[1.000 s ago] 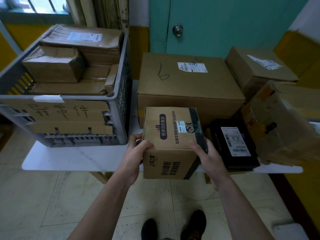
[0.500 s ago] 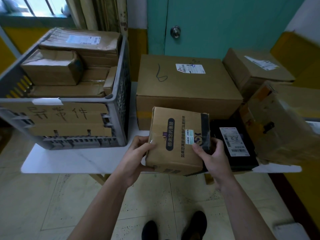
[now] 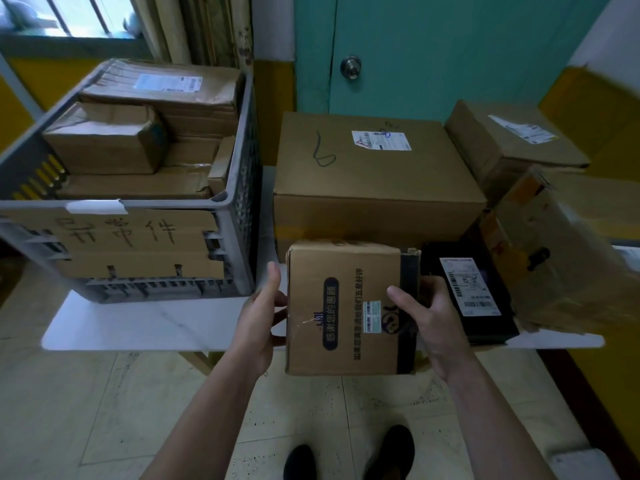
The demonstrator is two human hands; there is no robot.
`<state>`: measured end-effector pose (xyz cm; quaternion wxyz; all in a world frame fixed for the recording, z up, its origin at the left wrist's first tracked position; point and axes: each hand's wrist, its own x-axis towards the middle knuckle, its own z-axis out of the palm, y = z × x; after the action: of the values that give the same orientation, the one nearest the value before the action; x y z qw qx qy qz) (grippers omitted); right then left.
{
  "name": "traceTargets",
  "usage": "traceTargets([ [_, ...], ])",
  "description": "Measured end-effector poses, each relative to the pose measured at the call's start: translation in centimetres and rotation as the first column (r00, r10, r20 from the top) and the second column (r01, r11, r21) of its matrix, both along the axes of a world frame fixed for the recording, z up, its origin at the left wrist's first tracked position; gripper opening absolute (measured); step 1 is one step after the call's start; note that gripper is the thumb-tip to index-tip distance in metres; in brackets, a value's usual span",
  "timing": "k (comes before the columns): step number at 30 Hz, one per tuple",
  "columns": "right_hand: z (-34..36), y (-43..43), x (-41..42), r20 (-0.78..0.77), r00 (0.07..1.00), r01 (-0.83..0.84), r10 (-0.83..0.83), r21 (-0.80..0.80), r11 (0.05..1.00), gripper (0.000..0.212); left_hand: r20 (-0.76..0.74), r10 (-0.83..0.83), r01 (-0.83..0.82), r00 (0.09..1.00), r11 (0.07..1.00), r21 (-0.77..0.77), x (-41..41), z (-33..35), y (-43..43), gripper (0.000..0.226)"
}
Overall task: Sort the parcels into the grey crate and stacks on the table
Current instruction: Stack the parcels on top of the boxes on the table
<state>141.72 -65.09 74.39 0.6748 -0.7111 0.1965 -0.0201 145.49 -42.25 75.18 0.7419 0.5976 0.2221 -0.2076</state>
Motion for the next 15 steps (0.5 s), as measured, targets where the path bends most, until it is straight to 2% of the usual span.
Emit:
traceTargets([
  [4, 0.0, 0.5, -0.2, -0.013, 0.996, 0.084, -0.084, 0.027, 0.996, 0.067, -0.018, 0.029, -0.028, 0.999, 0.999, 0.024, 0.2, -0.4, 0.2, 0.070],
  [11, 0.3, 0.3, -0.1, -0.093, 0.989, 0.111, -0.114, -0.036, 0.993, 0.102, -0.027, -0.052, 0.054, 0.998, 0.995, 0.079, 0.4, -2.0, 0.0, 0.058],
  [13, 0.5, 0.2, -0.1, -0.092, 0.987, 0.131, -0.134, -0.046, 0.990, 0.092, -0.024, -0.072, 0.074, 0.997, 0.993, 0.093, 0.3, -2.2, 0.0, 0.061],
  [15, 0.2, -0.1, 0.0, -0.115, 0.982, 0.143, -0.148, -0.055, 0.988, 0.073, -0.028, -0.088, 0.091, 0.996, 0.990, 0.112, 0.1, -2.2, 0.0, 0.070],
])
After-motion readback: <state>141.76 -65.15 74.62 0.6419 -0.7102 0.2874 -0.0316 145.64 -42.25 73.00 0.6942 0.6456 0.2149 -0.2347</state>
